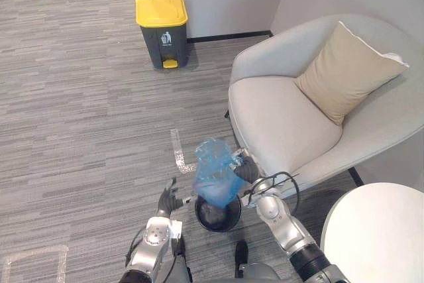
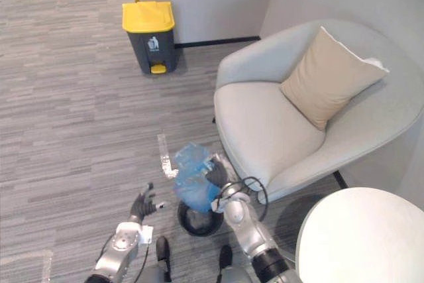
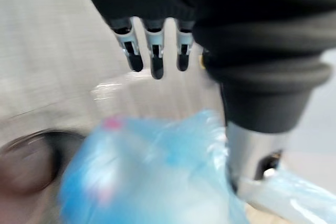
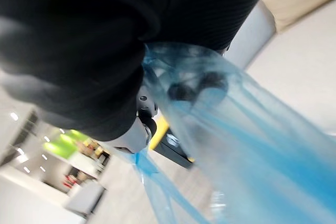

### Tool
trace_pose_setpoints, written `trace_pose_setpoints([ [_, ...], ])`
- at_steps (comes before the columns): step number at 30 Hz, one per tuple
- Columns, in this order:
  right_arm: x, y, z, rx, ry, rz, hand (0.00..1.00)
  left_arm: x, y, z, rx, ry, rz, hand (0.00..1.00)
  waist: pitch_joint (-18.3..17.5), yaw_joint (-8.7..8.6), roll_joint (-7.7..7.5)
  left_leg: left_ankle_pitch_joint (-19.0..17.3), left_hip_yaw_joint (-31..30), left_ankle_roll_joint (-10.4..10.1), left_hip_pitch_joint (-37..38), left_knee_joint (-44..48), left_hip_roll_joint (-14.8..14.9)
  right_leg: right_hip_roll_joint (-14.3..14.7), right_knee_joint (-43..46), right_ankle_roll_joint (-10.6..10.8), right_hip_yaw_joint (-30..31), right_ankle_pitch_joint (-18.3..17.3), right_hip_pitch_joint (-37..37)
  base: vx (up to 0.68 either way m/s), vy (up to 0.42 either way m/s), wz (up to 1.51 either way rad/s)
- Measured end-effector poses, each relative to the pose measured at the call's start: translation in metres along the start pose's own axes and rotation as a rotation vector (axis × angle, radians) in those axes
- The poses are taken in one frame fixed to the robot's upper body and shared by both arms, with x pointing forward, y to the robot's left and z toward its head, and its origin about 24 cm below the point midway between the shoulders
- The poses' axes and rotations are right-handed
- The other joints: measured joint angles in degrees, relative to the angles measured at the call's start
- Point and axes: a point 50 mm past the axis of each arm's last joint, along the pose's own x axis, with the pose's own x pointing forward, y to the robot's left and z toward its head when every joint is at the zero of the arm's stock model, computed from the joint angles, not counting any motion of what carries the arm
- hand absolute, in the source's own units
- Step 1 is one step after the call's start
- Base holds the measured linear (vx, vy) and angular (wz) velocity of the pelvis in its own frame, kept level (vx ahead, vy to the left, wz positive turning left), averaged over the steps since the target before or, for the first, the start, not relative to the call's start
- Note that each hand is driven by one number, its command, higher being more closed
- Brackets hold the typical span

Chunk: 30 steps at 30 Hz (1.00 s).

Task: Gather rubbish on tea table into small bin, then transfer packed bag to large trash can.

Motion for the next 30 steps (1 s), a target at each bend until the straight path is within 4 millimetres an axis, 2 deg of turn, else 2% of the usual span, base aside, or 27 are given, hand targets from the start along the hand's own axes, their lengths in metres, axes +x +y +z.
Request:
trace_pose_setpoints([
  [4,-0.002,-0.012,0.009,0.012,-0.067,0.004,1.00,-0.005,-0.001,-0.004,0.060,0.003,-0.022,0.00,-0.8,0.06,0.14,0.0,0.3,0.0,1.1,-0.5,-0.1,-0.2,-0.5,0.1,0.4,0.1,0.9,0.05,0.019,-0.05],
  [6,-0.003,-0.019,0.016,0.018,-0.117,-0.001,1.00,-0.005,0.000,0.005,0.093,-0.044,-0.027,0.00,-0.8,0.05,0.13,0.0,0.4,0.0,1.3,-0.5,-0.1,-0.1,-0.5,0.1,0.5,0.1,1.0,0.03,0.009,-0.07],
  [7,-0.005,-0.028,0.021,0.006,-0.157,0.004,1.00,-0.004,0.005,0.020,0.121,-0.123,-0.024,0.00,-1.0,-0.06,0.13,0.0,0.7,0.0,1.7,-0.5,0.0,0.0,-0.5,0.0,0.9,0.1,1.1,0.01,0.002,-0.10],
  [9,-0.007,-0.034,0.022,-0.004,-0.175,0.022,1.00,-0.005,0.008,0.030,0.176,-0.181,-0.040,0.00,-2.1,-0.42,0.25,0.0,1.1,0.0,1.7,-0.6,0.0,0.1,-0.8,0.0,1.2,0.2,1.1,0.02,0.001,-0.13],
  [13,-0.010,-0.043,0.023,-0.017,-0.202,0.055,1.00,-0.007,0.011,0.041,0.256,-0.252,-0.069,0.00,-3.7,-0.69,0.46,-0.1,2.0,-0.1,2.0,-0.6,0.2,0.3,-1.2,-0.1,2.3,0.6,0.9,0.01,0.000,-0.14],
  [18,-0.007,-0.057,0.044,-0.023,-0.313,0.092,1.00,-0.006,0.016,0.055,0.418,-0.344,-0.109,0.00,-4.1,-1.41,0.34,-0.1,3.5,-0.1,2.7,-0.9,0.6,0.7,-1.7,-0.3,3.9,1.1,0.8,-0.03,-0.001,-0.16],
  [26,-0.002,-0.060,0.058,-0.008,-0.380,0.102,1.00,0.000,0.015,0.077,0.516,-0.442,-0.134,0.00,-5.4,-2.29,-0.30,0.0,3.9,-0.2,2.7,-0.9,0.9,0.9,-2.3,-0.5,4.3,1.6,0.8,-0.01,-0.002,-0.02],
  [30,0.002,-0.057,0.075,0.017,-0.449,0.128,1.00,0.003,0.009,0.088,0.556,-0.498,-0.165,0.00,-5.7,-2.70,-0.57,0.0,4.8,-0.2,2.6,-0.9,0.9,1.0,-3.2,-0.5,5.1,2.6,0.8,0.02,-0.004,-0.10],
])
